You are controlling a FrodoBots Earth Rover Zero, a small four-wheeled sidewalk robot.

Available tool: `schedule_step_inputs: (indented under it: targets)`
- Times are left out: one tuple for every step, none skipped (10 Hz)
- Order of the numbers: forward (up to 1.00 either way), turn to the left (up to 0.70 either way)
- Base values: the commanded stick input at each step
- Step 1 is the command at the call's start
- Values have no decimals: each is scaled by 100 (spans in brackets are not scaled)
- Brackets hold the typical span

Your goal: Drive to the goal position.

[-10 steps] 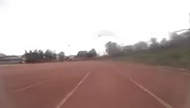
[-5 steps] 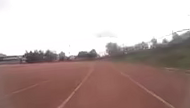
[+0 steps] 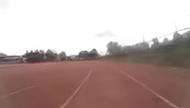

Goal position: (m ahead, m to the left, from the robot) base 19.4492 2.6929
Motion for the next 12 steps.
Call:
schedule_step_inputs:
  targets:
    - [70, 0]
    - [70, 0]
    - [70, 0]
    - [70, 0]
    - [70, 0]
    - [70, 0]
    - [70, 0]
    - [70, 0]
    - [70, 0]
    - [70, 0]
    - [70, -35]
    - [70, -35]
